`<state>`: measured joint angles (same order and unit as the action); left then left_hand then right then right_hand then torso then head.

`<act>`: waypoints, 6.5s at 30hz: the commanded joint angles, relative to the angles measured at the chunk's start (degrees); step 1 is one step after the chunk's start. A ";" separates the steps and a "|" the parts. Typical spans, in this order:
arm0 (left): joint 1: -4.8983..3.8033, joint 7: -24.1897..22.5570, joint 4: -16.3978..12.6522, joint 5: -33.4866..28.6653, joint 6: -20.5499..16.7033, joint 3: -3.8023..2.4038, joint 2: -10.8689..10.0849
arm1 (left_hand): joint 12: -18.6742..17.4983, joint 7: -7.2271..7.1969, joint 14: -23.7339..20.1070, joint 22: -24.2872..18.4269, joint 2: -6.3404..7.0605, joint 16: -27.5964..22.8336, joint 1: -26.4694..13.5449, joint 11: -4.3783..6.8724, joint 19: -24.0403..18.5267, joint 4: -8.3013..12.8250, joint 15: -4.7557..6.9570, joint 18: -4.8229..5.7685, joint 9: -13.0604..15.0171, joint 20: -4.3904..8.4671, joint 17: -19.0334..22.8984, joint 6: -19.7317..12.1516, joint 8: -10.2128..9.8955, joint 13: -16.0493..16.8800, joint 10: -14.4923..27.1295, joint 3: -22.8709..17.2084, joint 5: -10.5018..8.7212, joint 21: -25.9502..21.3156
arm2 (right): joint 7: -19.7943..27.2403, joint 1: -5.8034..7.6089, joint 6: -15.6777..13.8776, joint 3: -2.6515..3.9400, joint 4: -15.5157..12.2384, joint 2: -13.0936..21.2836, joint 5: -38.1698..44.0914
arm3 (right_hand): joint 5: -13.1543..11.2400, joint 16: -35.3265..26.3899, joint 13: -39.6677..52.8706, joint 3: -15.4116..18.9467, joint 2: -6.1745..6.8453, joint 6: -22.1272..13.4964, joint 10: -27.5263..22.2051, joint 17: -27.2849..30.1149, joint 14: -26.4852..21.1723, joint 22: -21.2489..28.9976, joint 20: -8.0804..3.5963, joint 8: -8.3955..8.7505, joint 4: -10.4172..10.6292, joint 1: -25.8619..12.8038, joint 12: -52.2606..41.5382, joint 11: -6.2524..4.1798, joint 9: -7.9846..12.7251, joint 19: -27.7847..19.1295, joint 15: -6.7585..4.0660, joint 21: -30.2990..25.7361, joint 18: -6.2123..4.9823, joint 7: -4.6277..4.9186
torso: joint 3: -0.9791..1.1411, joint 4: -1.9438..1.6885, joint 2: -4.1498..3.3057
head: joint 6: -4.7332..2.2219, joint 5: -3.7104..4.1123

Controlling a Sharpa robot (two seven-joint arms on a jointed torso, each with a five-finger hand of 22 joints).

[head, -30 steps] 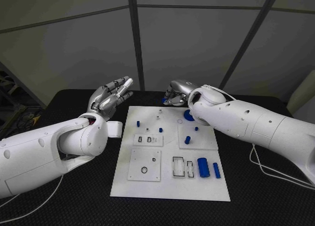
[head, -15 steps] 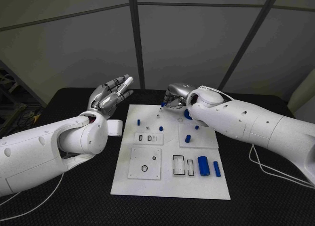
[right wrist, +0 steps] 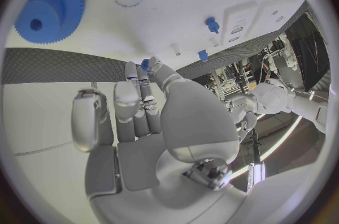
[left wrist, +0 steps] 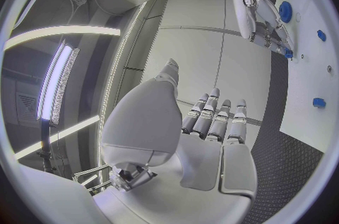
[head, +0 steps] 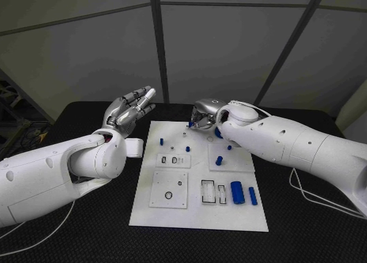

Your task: Assemble the parts on the task board

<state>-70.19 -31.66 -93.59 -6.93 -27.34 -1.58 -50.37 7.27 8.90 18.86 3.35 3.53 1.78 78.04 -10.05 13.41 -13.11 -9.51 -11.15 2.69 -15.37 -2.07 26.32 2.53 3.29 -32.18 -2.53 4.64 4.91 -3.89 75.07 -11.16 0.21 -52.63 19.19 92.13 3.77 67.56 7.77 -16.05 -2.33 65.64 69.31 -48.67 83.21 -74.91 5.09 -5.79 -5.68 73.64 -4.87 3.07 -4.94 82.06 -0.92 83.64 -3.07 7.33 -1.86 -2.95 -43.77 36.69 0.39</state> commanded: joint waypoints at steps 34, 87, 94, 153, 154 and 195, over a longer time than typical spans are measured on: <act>-0.10 -0.34 0.16 0.55 0.47 -0.07 0.15 | 0.22 3.59 0.43 0.08 -0.70 0.34 0.00 -0.21 0.61 0.41 0.12 1.06 0.06 0.01 -0.09 0.14 0.14 0.06 0.11 0.00 0.20 0.33 | -0.61 0.15 -0.22 -0.05 0.60 -1.64 1.42 | 0.27 0.11 -0.12 -0.34 0.18 1.59 -0.29 0.00 -0.04 -2.18 -0.15 0.36 0.39 0.31 1.18 0.23 -1.28 0.46 -0.50 0.37 0.37 -1.48 | -0.04 0.05 0.01 | 0.12 -0.27; -0.11 0.06 0.35 0.55 0.50 -0.07 0.14 | 0.24 3.62 0.45 0.10 -0.76 0.34 -0.03 -0.24 0.65 0.54 0.08 1.08 0.06 0.00 -0.09 0.16 0.14 0.06 0.14 0.05 0.20 0.38 | 3.13 0.16 -1.58 -0.05 0.49 -1.78 -0.92 | 0.29 -2.24 -3.95 -1.50 3.85 -3.37 -9.06 3.44 -0.98 2.75 1.94 2.23 -0.84 1.71 1.49 2.91 -0.37 -2.70 1.75 -2.13 -0.69 1.15 | -0.01 0.06 -0.01 | 0.39 -0.35; -0.11 0.09 0.34 0.55 0.47 -0.07 0.08 | 0.24 3.63 0.46 0.10 -0.78 0.34 -0.03 -0.26 0.67 0.58 0.07 1.08 0.06 0.00 -0.09 0.16 0.14 0.06 0.14 0.06 0.20 0.40 | 3.21 0.16 -1.40 -0.05 0.34 -1.65 -1.23 | 0.29 -2.29 -3.97 -1.47 3.90 -3.40 -9.14 3.51 -0.99 2.78 1.96 2.23 -0.87 1.75 1.48 2.92 -0.35 -2.71 1.77 -2.15 -0.69 1.15 | -0.03 0.07 0.02 | 0.46 -0.33; -0.11 0.67 1.19 0.55 1.74 -0.02 -0.78 | 0.86 4.12 2.81 0.35 -1.60 0.63 -0.11 -0.74 1.34 2.20 -0.33 1.22 0.13 -0.27 -0.30 0.75 0.23 0.16 -0.84 0.46 0.24 1.07 | -7.20 0.03 -0.70 0.63 -16.39 19.74 -15.00 | 2.46 16.44 58.28 7.85 12.28 -11.67 9.62 -27.35 4.17 -15.09 -1.03 1.94 15.02 1.03 -60.02 -1.30 -5.64 7.94 -1.62 6.36 3.07 -0.70 | 1.07 1.99 1.13 | -0.44 -0.06; -0.10 0.68 1.26 0.55 1.76 -0.01 -0.72 | 0.86 4.12 2.81 0.35 -1.60 0.63 -0.11 -0.74 1.34 2.20 -0.33 1.22 0.13 -0.27 -0.30 0.75 0.23 0.16 -0.84 0.46 0.24 1.07 | -7.46 0.02 -0.74 0.63 -16.09 19.43 -14.58 | 2.50 16.78 59.89 7.96 12.41 -12.18 10.18 -28.07 4.29 -15.09 -1.03 2.14 15.35 1.23 -61.74 -1.10 -5.70 7.94 -1.53 6.36 3.07 -0.71 | 1.07 1.96 1.13 | -0.40 -0.04; -0.01 0.75 1.92 0.55 2.15 -0.01 0.09 | 0.86 4.12 2.81 0.35 -1.60 0.63 -0.11 -0.74 1.34 2.20 -0.33 1.22 0.13 -0.27 -0.30 0.75 0.23 0.16 -0.84 0.46 0.24 1.07 | -9.55 -1.55 3.21 0.59 -9.80 13.00 -9.76 | 2.98 19.38 73.98 7.77 11.10 -13.42 15.43 -33.69 5.12 -15.09 -0.21 1.83 18.27 4.91 -76.63 -0.41 -7.31 7.94 -0.62 6.36 3.07 0.08 | 1.00 1.89 1.07 | 0.51 -0.04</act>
<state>-70.14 -30.69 -91.66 -6.88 -25.98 -1.53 -50.37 7.93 8.90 21.42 3.64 2.47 2.22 78.04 -10.76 14.54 -11.21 -9.83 -11.09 2.72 -15.68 -2.31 26.74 2.53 3.36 -32.90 -2.06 4.64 5.78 -13.44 73.43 -8.92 0.77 -62.57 32.30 81.91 6.39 86.57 74.94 -8.05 9.10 51.85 83.53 -74.93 83.83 -74.92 4.50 -3.95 12.63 78.48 -81.37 2.56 -12.21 83.84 -1.94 89.82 -0.41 7.48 -0.85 -1.06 -42.69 37.16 0.37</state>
